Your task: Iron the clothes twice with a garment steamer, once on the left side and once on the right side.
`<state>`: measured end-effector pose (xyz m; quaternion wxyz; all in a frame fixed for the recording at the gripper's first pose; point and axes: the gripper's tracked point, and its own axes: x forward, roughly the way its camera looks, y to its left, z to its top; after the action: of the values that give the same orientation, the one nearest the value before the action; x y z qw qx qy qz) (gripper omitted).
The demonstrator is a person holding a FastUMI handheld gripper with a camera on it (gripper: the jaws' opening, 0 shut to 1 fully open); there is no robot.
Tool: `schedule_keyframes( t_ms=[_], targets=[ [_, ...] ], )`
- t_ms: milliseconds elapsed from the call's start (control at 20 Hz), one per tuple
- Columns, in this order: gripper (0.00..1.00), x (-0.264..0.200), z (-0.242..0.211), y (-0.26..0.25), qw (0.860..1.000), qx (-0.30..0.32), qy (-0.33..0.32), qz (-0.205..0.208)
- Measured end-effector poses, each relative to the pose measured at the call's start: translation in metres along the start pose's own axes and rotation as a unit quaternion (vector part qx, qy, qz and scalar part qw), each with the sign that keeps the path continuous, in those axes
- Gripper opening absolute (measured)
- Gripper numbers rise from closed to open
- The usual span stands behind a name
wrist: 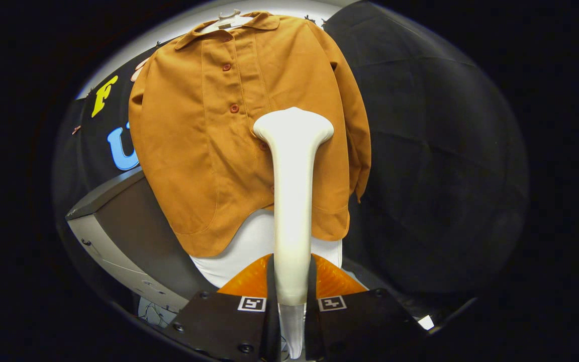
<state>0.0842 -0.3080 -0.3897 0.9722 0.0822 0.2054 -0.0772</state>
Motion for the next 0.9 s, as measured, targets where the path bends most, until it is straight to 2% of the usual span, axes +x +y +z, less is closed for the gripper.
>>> schedule_keyframes(
  t_ms=[450,650,900],
  targets=[
    [0.23,-0.051,-0.021,0.009,1.000,-0.009,0.008,-0.012],
    [0.23,-0.079,0.002,0.033,1.000,-0.011,-0.018,-0.007],
    [0.23,-0.115,0.056,0.077,0.997,-0.022,-0.068,0.010]
  ],
)
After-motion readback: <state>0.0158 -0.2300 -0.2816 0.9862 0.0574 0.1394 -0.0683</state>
